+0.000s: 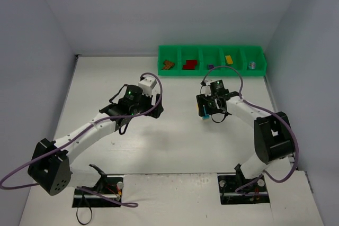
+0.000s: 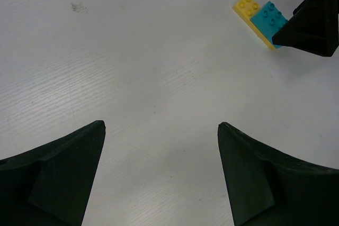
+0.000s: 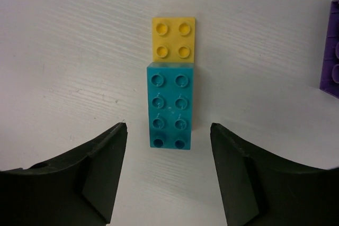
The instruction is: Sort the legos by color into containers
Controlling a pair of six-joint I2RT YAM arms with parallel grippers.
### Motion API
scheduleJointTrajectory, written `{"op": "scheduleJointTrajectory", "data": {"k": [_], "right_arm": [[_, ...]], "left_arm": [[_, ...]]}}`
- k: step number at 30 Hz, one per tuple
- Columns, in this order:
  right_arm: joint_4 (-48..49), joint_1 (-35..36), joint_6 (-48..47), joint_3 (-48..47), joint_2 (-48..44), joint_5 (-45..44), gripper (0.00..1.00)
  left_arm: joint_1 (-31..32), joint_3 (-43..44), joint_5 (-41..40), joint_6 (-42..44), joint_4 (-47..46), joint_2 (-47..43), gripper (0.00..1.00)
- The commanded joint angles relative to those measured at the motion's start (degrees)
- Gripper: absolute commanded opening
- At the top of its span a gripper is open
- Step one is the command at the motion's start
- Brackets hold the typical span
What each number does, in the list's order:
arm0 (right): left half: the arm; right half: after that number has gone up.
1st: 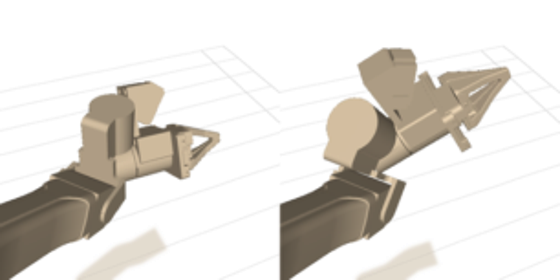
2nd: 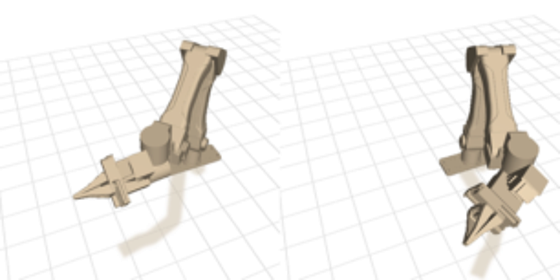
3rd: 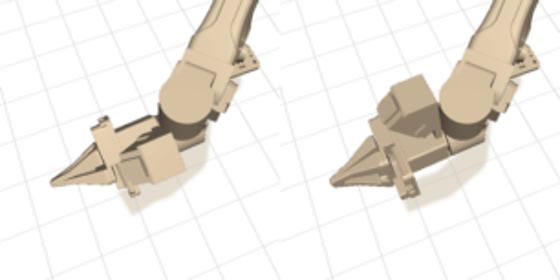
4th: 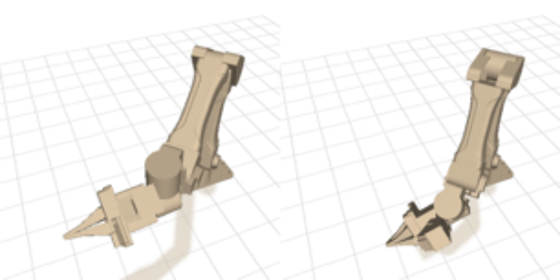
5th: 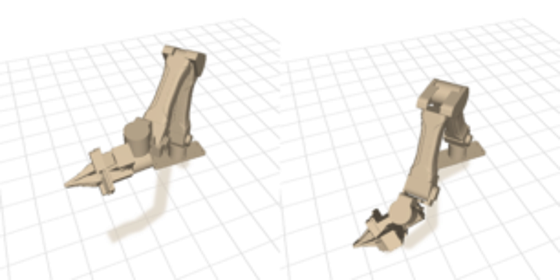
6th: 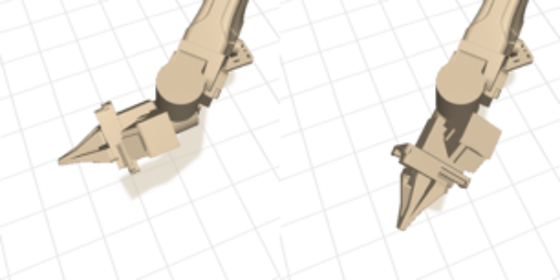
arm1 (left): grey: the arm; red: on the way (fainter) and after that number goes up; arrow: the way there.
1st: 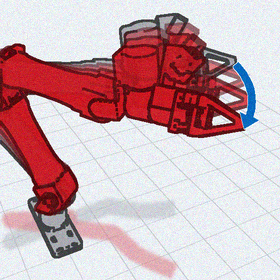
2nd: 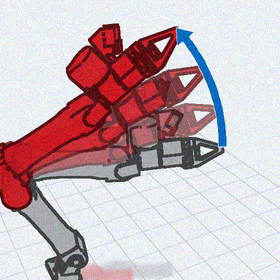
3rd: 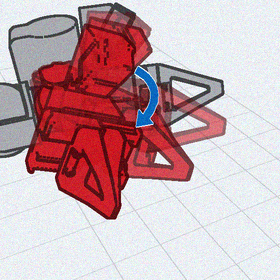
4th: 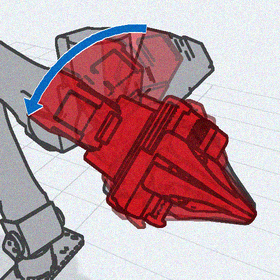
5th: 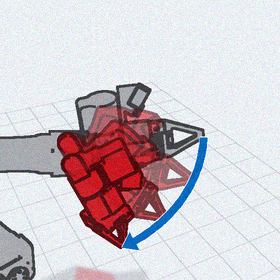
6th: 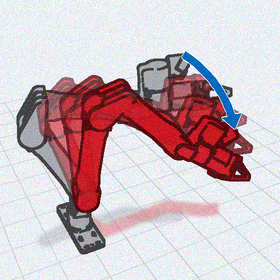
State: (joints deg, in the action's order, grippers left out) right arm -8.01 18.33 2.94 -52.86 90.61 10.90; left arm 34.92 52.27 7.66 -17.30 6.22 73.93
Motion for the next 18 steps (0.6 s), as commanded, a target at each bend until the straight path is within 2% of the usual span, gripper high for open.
{"op": "scheduleJointTrajectory", "data": {"k": [1,4,9,12,15,16,18], "right_arm": [[0.4,1.5,-0.6,-3.0,1.1,-1.1,0.59],[0.4,2.0,-0.9,-3.3,1.9,-1.5,0.53],[0.5,2.4,-1.6,-3.7,3.3,-2.5,0.49],[0.7,2.6,-2.0,-4.1,3.9,-3.5,0.43],[1.0,2.9,-2.5,-4.7,4.1,-4.7,0.27],[1.2,3.0,-2.5,-4.9,4.1,-5.1,0.11],[1.7,3.5,-3.3,-5.2,3.8,-5.2,0.00]], "left_arm": [[-0.2,0.6,0.2,-1.4,-1.6,-2.0,0.81],[-0.2,0.6,0.3,-1.5,-1.4,-1.9,0.81],[-0.2,1.3,0.9,-2.0,-1.6,-1.2,0.81],[-0.2,1.9,1.0,-2.4,-1.2,-0.6,0.81],[-0.2,2.2,1.0,-3.0,-1.1,-0.3,0.81],[-0.2,2.4,1.0,-3.3,-1.1,-0.2,0.81],[-0.3,2.7,1.0,-3.8,-1.1,-0.2,0.81]]}}
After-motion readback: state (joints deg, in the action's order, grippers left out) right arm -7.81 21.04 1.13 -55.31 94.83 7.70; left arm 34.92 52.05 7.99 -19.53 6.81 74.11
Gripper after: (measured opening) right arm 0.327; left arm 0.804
